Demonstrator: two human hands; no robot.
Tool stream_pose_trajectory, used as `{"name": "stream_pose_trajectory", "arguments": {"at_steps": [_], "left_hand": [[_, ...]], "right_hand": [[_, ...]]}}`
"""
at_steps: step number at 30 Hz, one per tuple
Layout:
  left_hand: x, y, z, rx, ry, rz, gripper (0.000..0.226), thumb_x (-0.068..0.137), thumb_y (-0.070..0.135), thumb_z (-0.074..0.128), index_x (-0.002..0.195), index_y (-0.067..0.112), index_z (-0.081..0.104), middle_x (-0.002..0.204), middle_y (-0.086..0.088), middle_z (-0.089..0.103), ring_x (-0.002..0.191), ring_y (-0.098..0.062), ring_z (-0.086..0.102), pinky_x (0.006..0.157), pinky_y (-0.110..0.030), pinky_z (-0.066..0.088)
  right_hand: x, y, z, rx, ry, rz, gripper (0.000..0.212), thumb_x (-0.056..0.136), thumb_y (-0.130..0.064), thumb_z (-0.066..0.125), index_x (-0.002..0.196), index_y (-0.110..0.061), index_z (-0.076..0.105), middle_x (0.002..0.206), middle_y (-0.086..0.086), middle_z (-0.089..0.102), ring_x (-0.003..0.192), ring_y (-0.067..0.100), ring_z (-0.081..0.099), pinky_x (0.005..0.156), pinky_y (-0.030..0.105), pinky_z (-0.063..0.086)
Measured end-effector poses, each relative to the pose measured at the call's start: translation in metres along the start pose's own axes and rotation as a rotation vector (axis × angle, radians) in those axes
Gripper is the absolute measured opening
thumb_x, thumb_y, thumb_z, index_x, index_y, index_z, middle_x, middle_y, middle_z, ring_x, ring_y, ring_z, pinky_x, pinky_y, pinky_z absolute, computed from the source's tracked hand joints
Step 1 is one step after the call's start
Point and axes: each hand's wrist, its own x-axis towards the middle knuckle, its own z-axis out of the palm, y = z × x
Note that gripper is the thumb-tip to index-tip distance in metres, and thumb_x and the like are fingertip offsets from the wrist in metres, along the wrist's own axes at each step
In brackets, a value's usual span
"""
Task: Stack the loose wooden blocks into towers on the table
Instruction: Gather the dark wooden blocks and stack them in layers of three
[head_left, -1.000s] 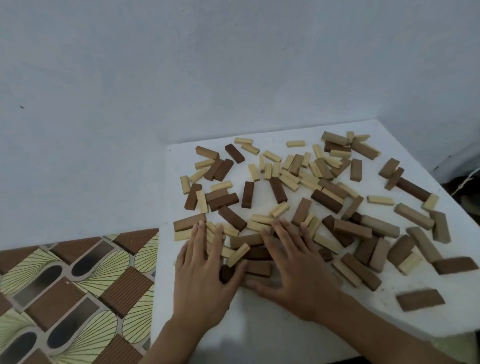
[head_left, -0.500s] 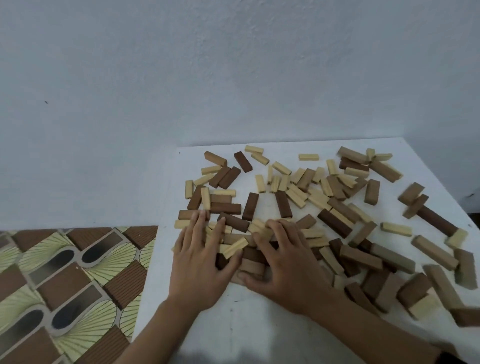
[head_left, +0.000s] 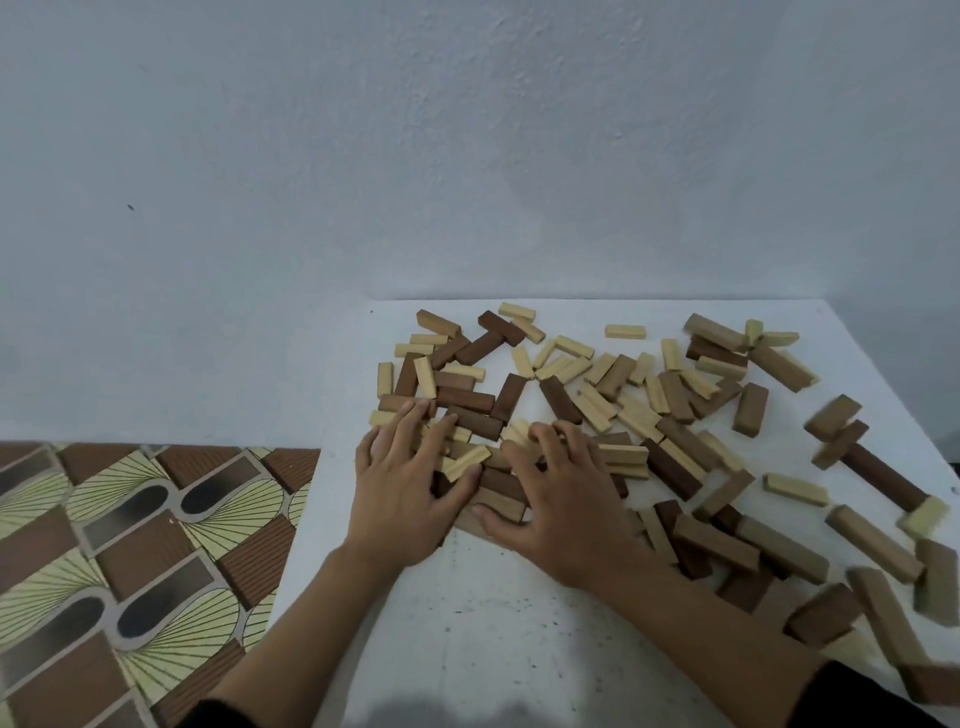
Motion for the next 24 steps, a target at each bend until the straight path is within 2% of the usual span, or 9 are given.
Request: {"name": "stream_pose_trajectory", "arguments": {"at_steps": [3, 6, 8, 10, 12, 14, 17, 21, 24], "left_hand": [[-0.003, 0.001, -0.007, -0.085, 0.021, 0.002, 0.062, 0.095, 0.073, 0.029, 0.142, 0.036, 0.047, 0.157, 0.012, 0.033, 0.147, -0.012, 0.027, 0.117, -0.038, 0.015], [-0.015, 0.002, -0.017, -0.081, 0.035, 0.012, 0.058, 0.095, 0.074, 0.031, 0.140, 0.040, 0.046, 0.155, 0.014, 0.036, 0.148, -0.011, 0.026, 0.117, -0.039, 0.015], [-0.027, 0.003, -0.019, -0.063, -0.047, 0.025, 0.067, 0.093, 0.078, 0.033, 0.152, 0.045, 0.030, 0.166, 0.012, 0.017, 0.155, -0.011, 0.003, 0.123, -0.040, 0.003], [-0.039, 0.002, -0.015, 0.019, -0.124, 0.084, 0.081, 0.090, 0.083, 0.032, 0.158, 0.048, 0.007, 0.169, 0.008, -0.007, 0.154, -0.014, -0.017, 0.125, -0.046, -0.004], [-0.042, 0.003, -0.012, 0.099, -0.135, 0.124, 0.086, 0.088, 0.087, 0.028, 0.157, 0.048, -0.004, 0.168, 0.003, -0.015, 0.154, -0.019, -0.021, 0.125, -0.050, -0.002], [-0.038, 0.003, -0.010, 0.116, -0.138, 0.109, 0.087, 0.086, 0.089, 0.025, 0.156, 0.050, -0.008, 0.168, 0.000, -0.018, 0.153, -0.021, -0.022, 0.125, -0.050, -0.002], [-0.029, 0.002, -0.009, 0.140, -0.147, 0.094, 0.084, 0.085, 0.091, 0.019, 0.153, 0.053, -0.013, 0.167, -0.002, -0.020, 0.154, -0.022, -0.021, 0.125, -0.051, -0.002], [-0.019, -0.005, -0.010, 0.140, -0.166, 0.093, 0.084, 0.084, 0.092, 0.017, 0.153, 0.054, -0.015, 0.168, -0.003, -0.018, 0.155, -0.022, -0.017, 0.125, -0.052, 0.001], [-0.013, -0.005, -0.014, 0.116, -0.167, 0.100, 0.087, 0.081, 0.094, 0.020, 0.152, 0.057, -0.014, 0.169, 0.000, -0.015, 0.155, -0.021, -0.015, 0.124, -0.051, 0.001]], "right_hand": [[0.003, 0.003, -0.005, 0.076, 0.025, 0.024, 0.055, 0.090, -0.068, 0.047, 0.118, -0.022, 0.061, 0.120, 0.002, 0.053, 0.121, 0.025, 0.046, 0.102, 0.044, 0.044], [-0.003, 0.011, -0.019, 0.126, 0.051, 0.036, 0.055, 0.092, -0.068, 0.046, 0.123, -0.024, 0.061, 0.126, -0.001, 0.053, 0.126, 0.020, 0.044, 0.109, 0.044, 0.039], [-0.015, 0.017, -0.023, 0.083, -0.022, 0.029, 0.068, 0.090, -0.076, 0.039, 0.135, -0.028, 0.054, 0.140, 0.001, 0.047, 0.139, 0.022, 0.034, 0.116, 0.050, 0.030], [-0.028, 0.020, -0.020, 0.019, -0.142, 0.015, 0.080, 0.087, -0.084, 0.029, 0.150, -0.035, 0.038, 0.157, 0.006, 0.031, 0.152, 0.027, 0.015, 0.122, 0.056, 0.011], [-0.035, 0.021, -0.014, -0.055, -0.212, -0.004, 0.086, 0.086, -0.089, 0.021, 0.157, -0.041, 0.021, 0.167, 0.010, 0.013, 0.155, 0.029, -0.003, 0.122, 0.058, -0.004], [-0.034, 0.019, -0.011, -0.107, -0.220, -0.004, 0.086, 0.087, -0.088, 0.015, 0.158, -0.040, 0.015, 0.168, 0.012, 0.006, 0.154, 0.030, -0.011, 0.120, 0.062, -0.005], [-0.023, 0.016, -0.011, -0.123, -0.228, 0.021, 0.086, 0.088, -0.087, 0.011, 0.159, -0.038, 0.013, 0.168, 0.014, 0.006, 0.153, 0.032, -0.015, 0.119, 0.065, -0.004], [-0.012, 0.017, -0.010, -0.124, -0.235, 0.014, 0.088, 0.086, -0.088, 0.012, 0.158, -0.039, 0.015, 0.166, 0.014, 0.009, 0.153, 0.033, -0.013, 0.118, 0.065, -0.003], [-0.005, 0.017, -0.012, -0.092, -0.214, 0.023, 0.092, 0.082, -0.092, 0.014, 0.157, -0.038, 0.023, 0.165, 0.012, 0.017, 0.154, 0.033, -0.005, 0.119, 0.064, 0.000]]}}
